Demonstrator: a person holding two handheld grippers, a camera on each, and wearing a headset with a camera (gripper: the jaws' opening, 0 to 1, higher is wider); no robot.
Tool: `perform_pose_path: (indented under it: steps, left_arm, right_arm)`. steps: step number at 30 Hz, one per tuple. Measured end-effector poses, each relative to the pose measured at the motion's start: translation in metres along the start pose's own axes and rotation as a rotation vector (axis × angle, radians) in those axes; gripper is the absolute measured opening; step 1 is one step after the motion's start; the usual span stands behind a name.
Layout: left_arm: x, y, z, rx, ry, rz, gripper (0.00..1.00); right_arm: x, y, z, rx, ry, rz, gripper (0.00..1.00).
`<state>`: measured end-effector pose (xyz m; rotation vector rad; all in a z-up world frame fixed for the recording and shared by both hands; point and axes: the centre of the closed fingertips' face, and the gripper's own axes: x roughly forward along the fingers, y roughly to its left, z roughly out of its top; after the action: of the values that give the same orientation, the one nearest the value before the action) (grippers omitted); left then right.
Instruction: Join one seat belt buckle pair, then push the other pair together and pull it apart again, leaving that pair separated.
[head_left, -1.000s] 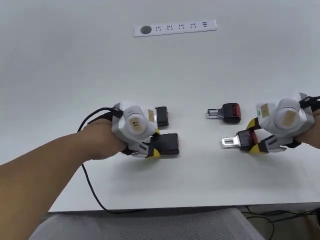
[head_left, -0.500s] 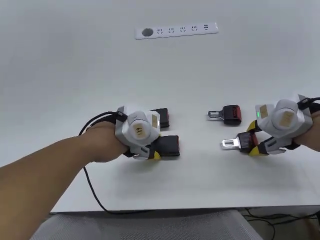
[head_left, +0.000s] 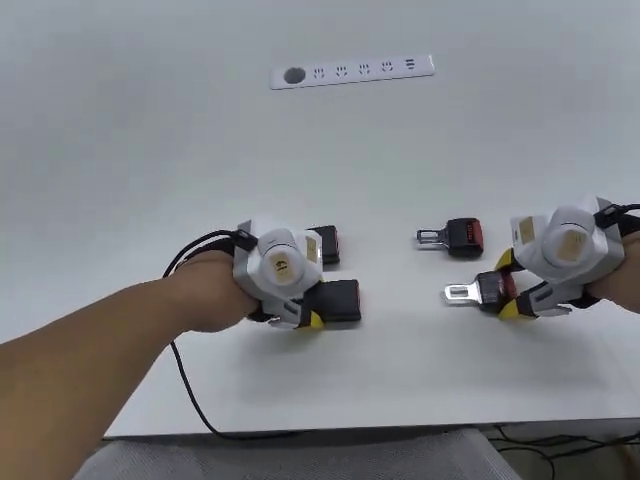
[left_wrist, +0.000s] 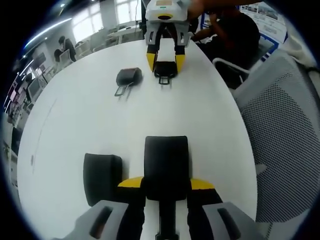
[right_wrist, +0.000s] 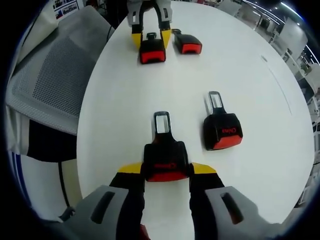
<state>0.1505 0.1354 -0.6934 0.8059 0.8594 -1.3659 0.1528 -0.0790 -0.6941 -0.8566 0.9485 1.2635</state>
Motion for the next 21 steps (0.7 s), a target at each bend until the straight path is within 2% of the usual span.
perform_pose_path:
  steps: [7, 14, 21]
  left_arm:
    - [-0.001, -0.002, 0.002, -0.01, -0.003, 0.003, 0.33]
    - [-0.001, -0.001, 0.002, -0.014, -0.001, 0.003, 0.33]
    - [-0.001, 0.001, 0.001, -0.017, -0.01, 0.003, 0.33]
  right_arm:
    - [0.002, 0.002, 0.01, 0.013, -0.025, -0.002, 0.33]
    - [0.012, 0.005, 0.025, 0.029, -0.057, 0.0, 0.33]
    - [0.023, 0.013, 0.05, 0.031, -0.096, -0.006, 0.33]
